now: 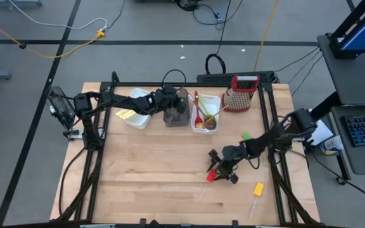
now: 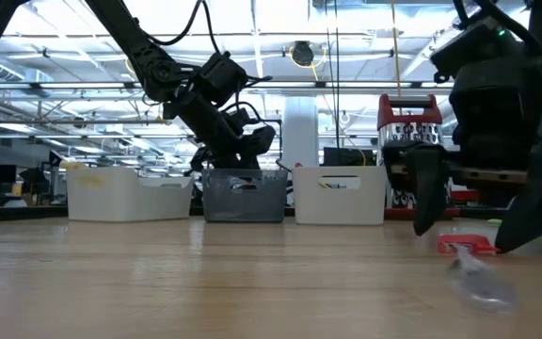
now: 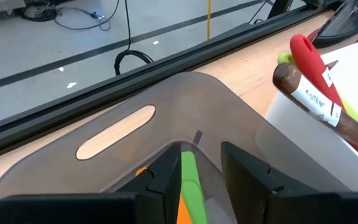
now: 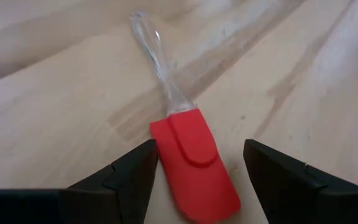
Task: Pick & Place Kitchen Items
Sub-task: Put the red spatula into the black bin
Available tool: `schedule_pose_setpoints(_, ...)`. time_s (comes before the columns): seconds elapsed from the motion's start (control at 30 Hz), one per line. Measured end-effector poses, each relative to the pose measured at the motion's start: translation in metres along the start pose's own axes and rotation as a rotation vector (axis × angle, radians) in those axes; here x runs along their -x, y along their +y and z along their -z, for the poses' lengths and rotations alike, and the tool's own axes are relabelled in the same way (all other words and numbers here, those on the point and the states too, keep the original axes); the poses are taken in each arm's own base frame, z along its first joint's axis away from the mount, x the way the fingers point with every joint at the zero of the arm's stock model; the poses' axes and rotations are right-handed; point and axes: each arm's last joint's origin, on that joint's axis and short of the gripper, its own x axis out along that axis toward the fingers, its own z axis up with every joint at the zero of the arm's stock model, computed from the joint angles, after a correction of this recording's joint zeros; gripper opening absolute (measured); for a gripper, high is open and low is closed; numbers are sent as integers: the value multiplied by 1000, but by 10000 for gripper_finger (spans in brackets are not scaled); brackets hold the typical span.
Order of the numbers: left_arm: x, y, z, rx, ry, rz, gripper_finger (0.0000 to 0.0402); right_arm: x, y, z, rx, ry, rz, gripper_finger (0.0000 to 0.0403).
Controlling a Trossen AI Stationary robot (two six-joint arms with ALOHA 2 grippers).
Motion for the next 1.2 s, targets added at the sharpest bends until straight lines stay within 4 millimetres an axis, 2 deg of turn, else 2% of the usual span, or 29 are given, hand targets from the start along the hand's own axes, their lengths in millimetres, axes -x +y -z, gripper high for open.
schedule_pose_setpoints(0.13, 0, 0, -1, -5, -8, 3, 118, -8, -4, 11, -41, 5, -6, 240)
schedule_pose_setpoints(0.23, 0, 0, -1, -20, -11, 5, 118, -12, -4, 22, -57, 17, -78, 231)
schedule_pose_setpoints(0.5, 0, -1, -1, -35, -13, 5, 118, -16, -4, 35, -52, 31, -141, 158)
schedule_pose_setpoints(0.7, 0, -1, -1, -54, -13, 5, 118, -16, -5, 33, -20, 7, -127, 93)
schedule_pose_setpoints(0.87, 0, -3, 0, -32, 6, 58, 118, -17, -10, 26, -85, -62, -72, 49)
schedule_pose_setpoints(1.03, 3, -14, 1, -41, 43, 241, 118, -15, -16, 16, -171, -156, 19, 23)
schedule_pose_setpoints(1.2, 7, -23, 2, -70, 43, 309, 118, -14, -23, 13, -251, -160, 195, 25)
